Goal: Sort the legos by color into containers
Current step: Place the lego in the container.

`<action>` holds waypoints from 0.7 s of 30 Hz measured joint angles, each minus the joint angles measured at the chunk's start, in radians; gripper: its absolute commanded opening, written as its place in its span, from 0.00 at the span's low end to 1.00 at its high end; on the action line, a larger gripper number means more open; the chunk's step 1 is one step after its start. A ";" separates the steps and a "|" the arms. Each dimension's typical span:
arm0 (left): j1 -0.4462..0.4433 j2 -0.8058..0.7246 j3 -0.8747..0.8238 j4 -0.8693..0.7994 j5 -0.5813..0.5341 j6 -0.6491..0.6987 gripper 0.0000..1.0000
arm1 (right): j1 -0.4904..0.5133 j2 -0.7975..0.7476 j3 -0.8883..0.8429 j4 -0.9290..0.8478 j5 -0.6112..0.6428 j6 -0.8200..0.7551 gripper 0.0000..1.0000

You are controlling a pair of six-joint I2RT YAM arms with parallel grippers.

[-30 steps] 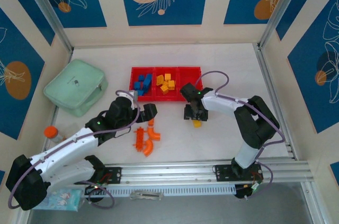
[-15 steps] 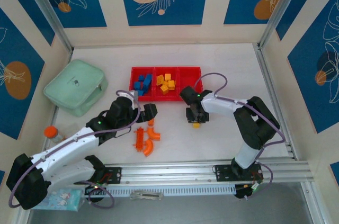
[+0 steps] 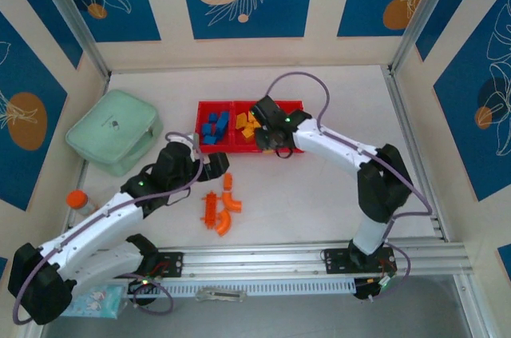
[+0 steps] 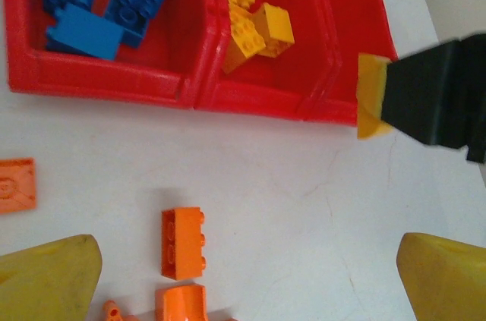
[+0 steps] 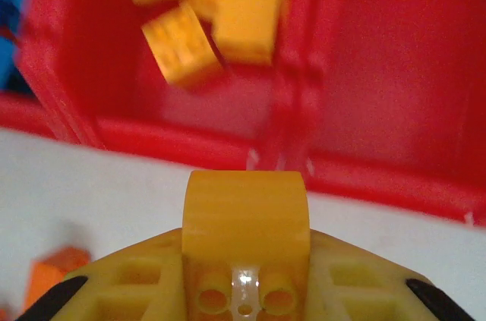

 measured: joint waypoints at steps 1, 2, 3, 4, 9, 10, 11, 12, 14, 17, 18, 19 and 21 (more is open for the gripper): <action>0.017 -0.007 0.005 -0.007 0.001 0.004 0.99 | -0.003 0.039 0.047 0.005 0.003 -0.013 0.24; 0.032 -0.013 0.009 -0.015 0.002 0.009 0.99 | -0.006 0.077 0.091 0.010 0.005 -0.021 0.24; 0.049 -0.020 0.013 -0.025 0.004 0.014 0.99 | -0.012 0.122 0.138 0.014 0.007 -0.031 0.24; 0.067 -0.027 0.014 -0.034 0.006 0.019 0.99 | -0.021 0.168 0.183 0.018 0.008 -0.040 0.24; 0.116 -0.043 0.016 -0.071 0.014 0.028 0.99 | -0.073 0.347 0.355 0.011 0.007 -0.066 0.25; 0.120 -0.043 0.016 -0.077 0.017 0.031 0.99 | -0.083 0.383 0.394 0.006 0.006 -0.072 0.29; 0.123 -0.043 0.016 -0.079 0.021 0.033 0.99 | -0.089 0.409 0.425 -0.002 0.006 -0.077 0.34; 0.127 -0.043 0.016 -0.079 0.027 0.035 0.99 | -0.098 0.445 0.476 -0.014 0.003 -0.085 0.40; 0.132 -0.042 0.016 -0.079 0.035 0.039 0.99 | -0.106 0.490 0.549 -0.028 0.002 -0.102 0.49; 0.137 -0.036 0.016 -0.079 0.043 0.041 0.99 | -0.104 0.497 0.574 -0.043 0.002 -0.122 0.58; 0.138 -0.036 0.016 -0.079 0.047 0.041 0.99 | -0.100 0.492 0.571 -0.048 0.002 -0.128 0.60; 0.139 -0.037 0.016 -0.079 0.050 0.041 0.99 | -0.094 0.482 0.560 -0.046 0.002 -0.134 0.62; 0.139 -0.039 0.016 -0.080 0.053 0.041 0.99 | -0.079 0.441 0.507 -0.044 0.002 -0.140 0.65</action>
